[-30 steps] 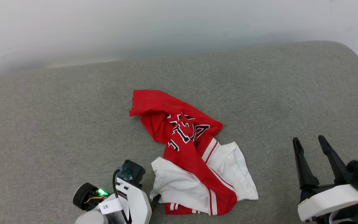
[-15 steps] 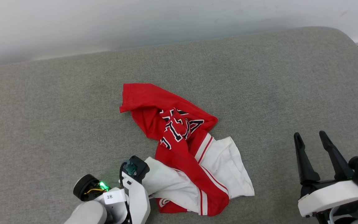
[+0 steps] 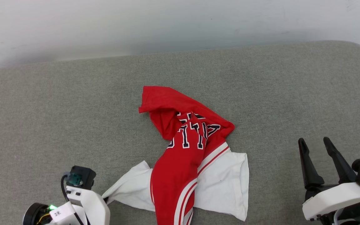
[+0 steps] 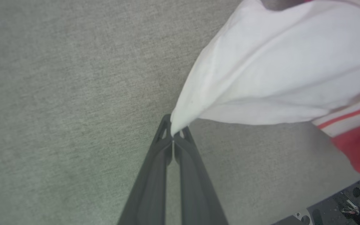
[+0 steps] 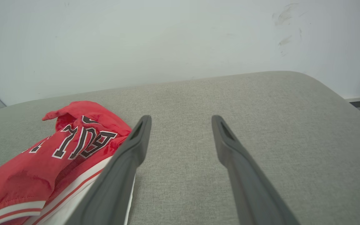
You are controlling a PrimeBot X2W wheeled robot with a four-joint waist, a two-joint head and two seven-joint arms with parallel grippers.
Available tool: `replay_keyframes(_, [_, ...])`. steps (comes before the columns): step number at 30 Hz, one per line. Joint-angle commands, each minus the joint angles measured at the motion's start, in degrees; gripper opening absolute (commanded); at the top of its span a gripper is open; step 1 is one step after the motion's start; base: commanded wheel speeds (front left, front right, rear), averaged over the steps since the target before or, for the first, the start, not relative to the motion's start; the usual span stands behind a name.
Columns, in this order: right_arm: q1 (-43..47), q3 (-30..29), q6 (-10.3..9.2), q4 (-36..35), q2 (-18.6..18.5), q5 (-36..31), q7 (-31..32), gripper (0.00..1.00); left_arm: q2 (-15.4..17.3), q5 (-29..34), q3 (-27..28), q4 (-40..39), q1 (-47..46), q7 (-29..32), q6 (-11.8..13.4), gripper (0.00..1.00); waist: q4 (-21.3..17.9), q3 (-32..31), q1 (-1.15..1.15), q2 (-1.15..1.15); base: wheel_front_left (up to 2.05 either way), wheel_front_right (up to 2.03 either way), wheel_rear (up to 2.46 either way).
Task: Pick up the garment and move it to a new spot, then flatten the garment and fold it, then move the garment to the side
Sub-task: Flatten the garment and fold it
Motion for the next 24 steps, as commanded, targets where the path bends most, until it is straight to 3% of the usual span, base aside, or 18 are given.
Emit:
replay_keyframes(1, [0.37, 0.03, -0.02, -0.15, 0.15, 0.4, 0.07, 1.0, -0.13, -0.5, 0.3, 0.19, 0.76, -0.18, 0.37, 0.0, 0.14, 0.04, 0.0, 0.0, 0.0, 0.0, 0.0])
replay_keyframes(6, [0.75, 0.62, -0.02, -0.19, 0.16, 0.5, 0.52, 1.0, -0.31, -2.71, 3.57, 3.46, 4.06, -2.33, 2.82, 0.0, 0.11, 0.07, 0.0, 0.0, 0.0, 0.0, 0.0])
replay_keyframes(10, [1.12, 0.61, -0.02, -0.1, 0.16, 0.74, 0.67, 1.0, -1.62, -3.61, 4.73, 6.27, 4.94, -5.7, 3.07, 0.0, -0.15, -0.3, 0.0, 0.0, 0.0, 0.0, 0.0])
replay_keyframes(11, [1.22, 0.6, -0.02, -0.11, 0.15, 0.78, 0.71, 1.0, -2.23, -3.86, 4.71, 6.56, 4.99, -6.57, 2.76, 0.27, -0.19, -0.46, 0.0, 0.0, 0.0, 0.0, 0.0])
replay_keyframes(12, [1.44, 0.6, -0.02, -0.09, 0.15, 0.8, 0.77, 1.0, -2.96, -4.19, 4.6, 6.75, 4.92, -7.33, 2.57, 0.88, -0.17, -0.63, 0.0, 0.0, 0.0, 0.0, 0.0])
replay_keyframes(13, [1.69, 0.51, -0.02, -0.12, 0.16, 0.83, 0.86, 1.0, -3.4, -4.22, 4.48, 6.82, 4.66, -8.07, 2.31, 1.0, -0.08, -0.78, 0.0, 0.0, 0.0, 0.0, 0.0])
replay_keyframes(24, [3.69, 1.81, -0.02, -0.2, 0.17, 0.94, 2.86, 1.0, -5.14, 2.06, 6.52, 1.91, -0.33, -25.65, 3.33, 1.0, 0.29, -3.66, 0.0, 0.0, 0.0, 0.0, 0.0])
